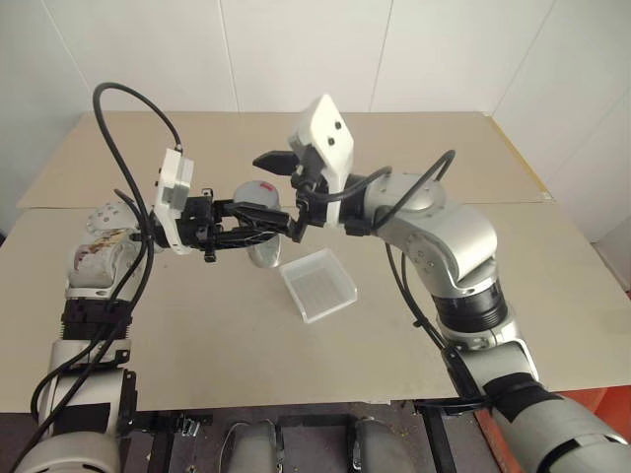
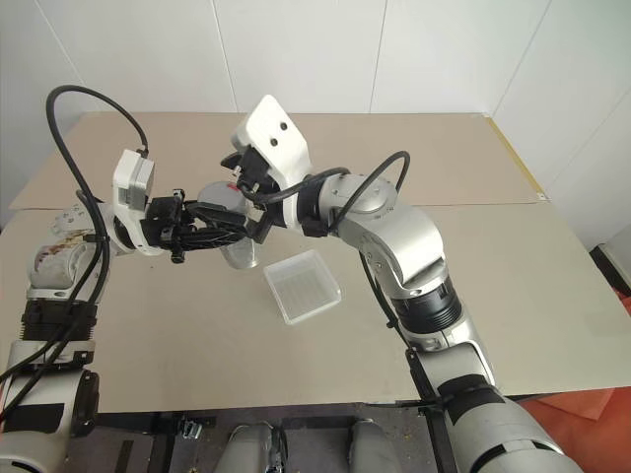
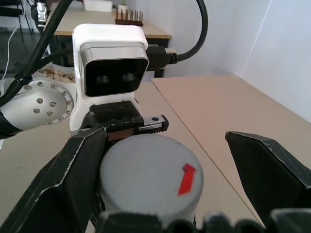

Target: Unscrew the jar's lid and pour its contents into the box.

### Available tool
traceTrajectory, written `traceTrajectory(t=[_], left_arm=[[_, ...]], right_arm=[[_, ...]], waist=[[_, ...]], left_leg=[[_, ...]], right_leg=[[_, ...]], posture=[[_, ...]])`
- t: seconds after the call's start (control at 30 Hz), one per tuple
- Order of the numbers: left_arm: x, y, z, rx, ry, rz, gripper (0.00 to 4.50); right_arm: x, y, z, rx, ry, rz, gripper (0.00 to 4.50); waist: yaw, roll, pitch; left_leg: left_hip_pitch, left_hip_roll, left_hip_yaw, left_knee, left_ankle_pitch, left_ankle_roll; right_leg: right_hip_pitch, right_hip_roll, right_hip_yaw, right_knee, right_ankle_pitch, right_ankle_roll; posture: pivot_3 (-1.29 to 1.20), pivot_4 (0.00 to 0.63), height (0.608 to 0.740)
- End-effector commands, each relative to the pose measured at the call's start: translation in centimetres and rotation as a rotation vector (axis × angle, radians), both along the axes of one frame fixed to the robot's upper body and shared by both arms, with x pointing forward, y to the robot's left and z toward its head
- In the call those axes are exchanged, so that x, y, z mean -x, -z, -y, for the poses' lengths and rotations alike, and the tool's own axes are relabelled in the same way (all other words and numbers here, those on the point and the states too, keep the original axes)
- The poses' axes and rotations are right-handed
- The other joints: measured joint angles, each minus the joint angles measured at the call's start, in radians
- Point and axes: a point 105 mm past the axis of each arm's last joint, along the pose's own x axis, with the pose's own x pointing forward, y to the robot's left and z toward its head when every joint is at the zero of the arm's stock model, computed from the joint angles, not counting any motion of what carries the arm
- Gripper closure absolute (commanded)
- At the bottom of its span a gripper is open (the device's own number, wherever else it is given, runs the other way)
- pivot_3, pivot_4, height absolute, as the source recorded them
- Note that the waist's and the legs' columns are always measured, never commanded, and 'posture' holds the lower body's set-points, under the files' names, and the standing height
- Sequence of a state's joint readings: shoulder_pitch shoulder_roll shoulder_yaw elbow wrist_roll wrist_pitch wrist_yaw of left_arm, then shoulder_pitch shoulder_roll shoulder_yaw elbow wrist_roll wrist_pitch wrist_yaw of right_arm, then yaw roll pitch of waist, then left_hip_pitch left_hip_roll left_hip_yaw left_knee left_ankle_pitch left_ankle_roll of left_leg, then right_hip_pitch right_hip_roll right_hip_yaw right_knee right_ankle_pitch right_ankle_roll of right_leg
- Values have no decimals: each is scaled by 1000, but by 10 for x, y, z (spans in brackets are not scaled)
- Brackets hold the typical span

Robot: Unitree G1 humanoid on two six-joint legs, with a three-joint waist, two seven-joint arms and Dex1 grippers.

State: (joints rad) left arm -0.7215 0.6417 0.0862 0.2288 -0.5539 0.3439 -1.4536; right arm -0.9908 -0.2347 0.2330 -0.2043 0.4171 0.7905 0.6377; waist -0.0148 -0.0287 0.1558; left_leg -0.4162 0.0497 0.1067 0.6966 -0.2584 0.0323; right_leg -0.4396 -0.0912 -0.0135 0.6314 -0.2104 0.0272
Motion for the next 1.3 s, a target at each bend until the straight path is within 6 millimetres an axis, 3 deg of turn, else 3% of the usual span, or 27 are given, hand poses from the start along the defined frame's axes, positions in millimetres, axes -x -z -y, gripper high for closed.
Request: traceTrajectory(t=[0.03,0.33,1.1,1.3], left_arm=[[4,-13,-4,2,5,59,2507],[5,-14,-6,-4,1,60,2507],[6,-11,-4,-7,13,43,2507],[4,-10,-4,-5,7,42,2507]], right_arm=[[0,-15,17,-41,22,58,0],[-4,-10,41,-21,64,48,0],[-2,-8,52,-32,97,32,0],[16,-7,56,-23,-21,6,0]], waist=[[0,0,0],[0,0,0],[0,0,0],[2,0,0]], left_leg=[[0,0,0,0,0,0],[0,0,0,0,0,0],[0,0,0,0,0,0],[0,0,0,0,0,0]], right_leg=[[0,0,0,0,0,0],[0,0,0,0,0,0],[0,0,0,-1,0,0],[0,0,0,-1,0,0]], posture=[[0,150,740],[0,150,740],[0,150,740],[0,150,740]])
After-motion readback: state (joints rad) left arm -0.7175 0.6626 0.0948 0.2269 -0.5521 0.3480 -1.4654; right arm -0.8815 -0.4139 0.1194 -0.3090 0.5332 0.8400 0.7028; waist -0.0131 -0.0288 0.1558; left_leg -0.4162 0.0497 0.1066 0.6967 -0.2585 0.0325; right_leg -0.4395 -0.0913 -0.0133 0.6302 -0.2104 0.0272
